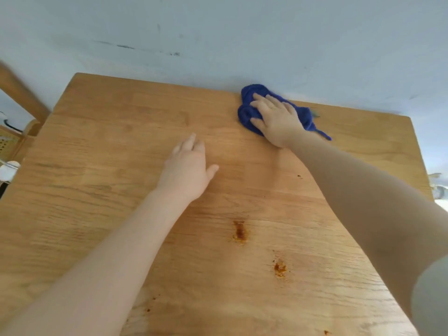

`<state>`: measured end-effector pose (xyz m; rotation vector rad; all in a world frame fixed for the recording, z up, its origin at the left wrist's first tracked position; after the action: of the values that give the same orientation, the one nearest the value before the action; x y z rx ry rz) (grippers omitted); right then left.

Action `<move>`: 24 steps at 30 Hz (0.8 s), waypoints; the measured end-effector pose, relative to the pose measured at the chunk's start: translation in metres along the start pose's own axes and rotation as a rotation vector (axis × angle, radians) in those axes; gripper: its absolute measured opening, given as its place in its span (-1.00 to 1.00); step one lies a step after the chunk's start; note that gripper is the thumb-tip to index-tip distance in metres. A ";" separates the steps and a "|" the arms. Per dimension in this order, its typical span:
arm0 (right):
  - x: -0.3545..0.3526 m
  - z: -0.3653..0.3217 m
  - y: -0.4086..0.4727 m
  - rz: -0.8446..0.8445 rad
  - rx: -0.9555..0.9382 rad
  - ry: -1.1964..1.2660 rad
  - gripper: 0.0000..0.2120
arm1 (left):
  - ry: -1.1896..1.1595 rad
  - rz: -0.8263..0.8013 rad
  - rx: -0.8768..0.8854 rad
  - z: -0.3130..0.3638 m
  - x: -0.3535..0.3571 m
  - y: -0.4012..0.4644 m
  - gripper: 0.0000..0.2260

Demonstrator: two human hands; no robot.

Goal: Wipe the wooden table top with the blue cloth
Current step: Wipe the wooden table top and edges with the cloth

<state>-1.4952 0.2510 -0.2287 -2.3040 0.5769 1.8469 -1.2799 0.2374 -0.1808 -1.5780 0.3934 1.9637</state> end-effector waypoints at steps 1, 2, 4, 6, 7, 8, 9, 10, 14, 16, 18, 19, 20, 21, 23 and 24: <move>-0.002 -0.005 -0.010 -0.041 -0.050 0.007 -0.62 | -0.001 -0.006 0.001 0.007 0.002 -0.001 -0.36; -0.005 -0.009 -0.026 -0.096 -0.112 0.030 -0.63 | 0.004 -0.017 0.002 0.013 0.005 -0.001 -0.33; -0.011 -0.014 -0.066 -0.238 -0.229 0.101 -0.66 | 0.020 -0.074 -0.009 0.028 0.016 -0.003 -0.24; -0.019 -0.005 -0.098 -0.344 -0.288 0.179 -0.69 | 0.049 -0.134 -0.035 0.041 0.029 -0.004 -0.11; -0.024 0.004 -0.104 -0.365 -0.292 0.217 -0.70 | 0.067 -0.146 -0.050 0.045 0.035 -0.004 -0.04; -0.027 0.013 -0.104 -0.361 -0.287 0.250 -0.70 | 0.085 -0.147 -0.068 0.048 0.039 -0.005 0.03; -0.030 0.023 -0.099 -0.339 -0.278 0.262 -0.70 | 0.103 -0.139 -0.083 0.050 0.042 -0.005 0.07; -0.031 0.032 -0.090 -0.308 -0.263 0.252 -0.70 | 0.116 -0.127 -0.095 0.051 0.044 -0.005 0.11; -0.028 0.037 -0.057 -0.288 -0.248 0.178 -0.64 | 0.107 -0.106 -0.133 0.052 0.046 -0.003 0.11; -0.032 0.038 -0.064 -0.284 -0.249 0.205 -0.63 | 0.098 -0.109 -0.146 0.052 0.046 -0.005 0.11; -0.040 0.043 -0.088 -0.241 -0.254 0.264 -0.64 | 0.094 -0.095 -0.149 0.052 0.045 -0.008 0.10; -0.044 0.045 -0.103 -0.208 -0.271 0.289 -0.65 | 0.088 -0.085 -0.149 0.052 0.044 -0.009 0.10; -0.047 0.045 -0.119 -0.173 -0.300 0.302 -0.67 | 0.078 -0.076 -0.152 0.052 0.043 -0.009 0.10; -0.047 0.045 -0.131 -0.148 -0.323 0.295 -0.69 | 0.069 -0.071 -0.157 0.052 0.041 -0.009 0.10; -0.044 0.045 -0.132 -0.117 -0.310 0.251 -0.73 | 0.063 -0.072 -0.176 0.054 0.039 -0.007 0.10; -0.041 0.046 -0.122 -0.097 -0.283 0.223 -0.75 | 0.067 -0.077 -0.182 0.055 0.038 -0.006 0.09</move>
<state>-1.4988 0.3875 -0.2162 -2.6891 0.2325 1.7375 -1.3242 0.2824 -0.2026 -1.7483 0.1817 1.9377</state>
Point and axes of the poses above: each hand's wrist, its own y-axis towards the middle knuckle, its own x-axis out of the palm, z = x × y, the point moved 7 cm from there along y, towards the middle knuckle, and after that the axes turned 14 degrees about z, right-handed, at the moved point
